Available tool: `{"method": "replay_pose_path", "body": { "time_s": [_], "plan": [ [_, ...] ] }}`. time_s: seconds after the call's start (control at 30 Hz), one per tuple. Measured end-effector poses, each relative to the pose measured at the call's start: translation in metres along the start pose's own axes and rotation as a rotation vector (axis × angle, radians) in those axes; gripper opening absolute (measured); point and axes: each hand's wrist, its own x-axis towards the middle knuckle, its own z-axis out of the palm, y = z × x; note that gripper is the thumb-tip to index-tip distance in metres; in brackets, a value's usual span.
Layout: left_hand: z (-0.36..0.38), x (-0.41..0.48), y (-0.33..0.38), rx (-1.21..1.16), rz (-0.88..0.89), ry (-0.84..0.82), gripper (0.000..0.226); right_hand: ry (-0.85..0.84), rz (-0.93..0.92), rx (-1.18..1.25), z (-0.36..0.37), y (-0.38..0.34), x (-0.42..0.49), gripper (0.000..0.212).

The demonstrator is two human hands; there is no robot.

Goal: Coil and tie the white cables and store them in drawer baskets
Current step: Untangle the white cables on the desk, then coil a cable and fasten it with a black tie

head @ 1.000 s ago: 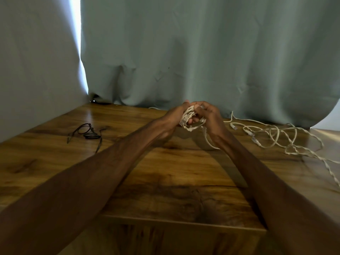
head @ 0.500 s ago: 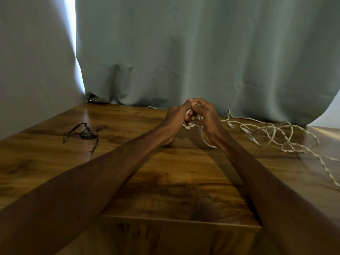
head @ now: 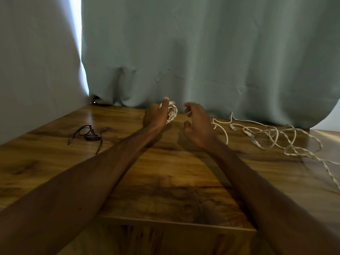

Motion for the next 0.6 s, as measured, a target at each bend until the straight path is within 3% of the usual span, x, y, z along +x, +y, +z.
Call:
{"method": "replay_pose_path", "body": {
  "time_s": [0.07, 0.2, 0.43, 0.6],
  "plan": [
    [-0.003, 0.003, -0.004, 0.019, 0.009, 0.008, 0.047, -0.176, -0.012, -0.135, 0.005, 0.006, -0.004, 0.042],
    [-0.001, 0.003, -0.007, 0.063, 0.004, -0.021, 0.056, -0.487, 0.177, -0.303, -0.003, 0.025, -0.007, 0.019],
    [0.007, -0.005, -0.009, 0.099, 0.061, -0.117, 0.056, -0.396, 0.365, -0.462, -0.041, 0.069, -0.009, 0.020],
    [0.006, -0.004, -0.010, 0.122, 0.059, -0.132, 0.057, -0.240, 0.283, -0.397, -0.036, 0.054, -0.005, 0.028]
  ]
}}
